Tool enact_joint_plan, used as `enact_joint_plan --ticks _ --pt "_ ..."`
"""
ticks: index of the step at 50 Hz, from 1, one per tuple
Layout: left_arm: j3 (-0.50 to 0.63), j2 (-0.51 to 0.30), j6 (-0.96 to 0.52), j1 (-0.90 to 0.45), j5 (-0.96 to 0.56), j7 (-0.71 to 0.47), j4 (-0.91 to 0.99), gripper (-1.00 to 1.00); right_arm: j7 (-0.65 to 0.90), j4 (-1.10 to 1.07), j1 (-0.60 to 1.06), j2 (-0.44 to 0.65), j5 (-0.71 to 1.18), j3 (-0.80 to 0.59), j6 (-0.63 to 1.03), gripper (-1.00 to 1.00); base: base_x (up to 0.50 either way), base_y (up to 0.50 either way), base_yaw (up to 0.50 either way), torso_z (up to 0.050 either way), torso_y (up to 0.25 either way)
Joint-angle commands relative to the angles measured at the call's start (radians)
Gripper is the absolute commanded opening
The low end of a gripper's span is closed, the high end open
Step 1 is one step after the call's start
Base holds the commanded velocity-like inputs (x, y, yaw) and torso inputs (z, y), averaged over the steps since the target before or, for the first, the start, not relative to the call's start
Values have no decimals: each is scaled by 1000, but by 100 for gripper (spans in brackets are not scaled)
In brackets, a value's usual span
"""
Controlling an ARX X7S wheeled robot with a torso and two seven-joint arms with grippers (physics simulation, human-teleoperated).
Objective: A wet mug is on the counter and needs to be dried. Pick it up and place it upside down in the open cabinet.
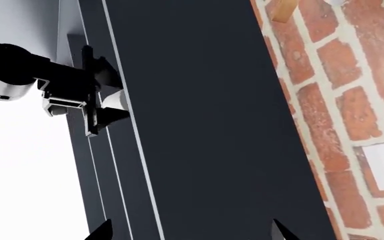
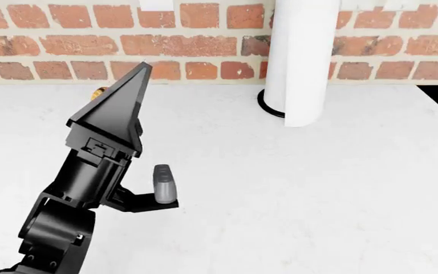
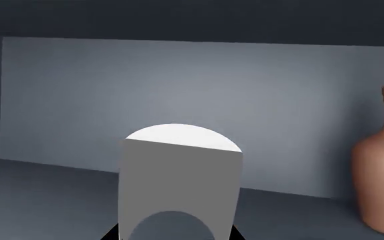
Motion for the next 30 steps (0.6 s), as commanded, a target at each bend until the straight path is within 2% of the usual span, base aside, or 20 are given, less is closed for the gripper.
enact_joint_plan --ticks 1,30 --pt "-19 -8 4 24 -7 -19 2 100 -89 136 -2 -59 -185 49 -86 -100 0 0 0 0 0" --pt "-50 1 18 66 -14 -40 -14 100 -74 -105 -163 -13 -111 -40 102 -100 0 0 -1 0 0"
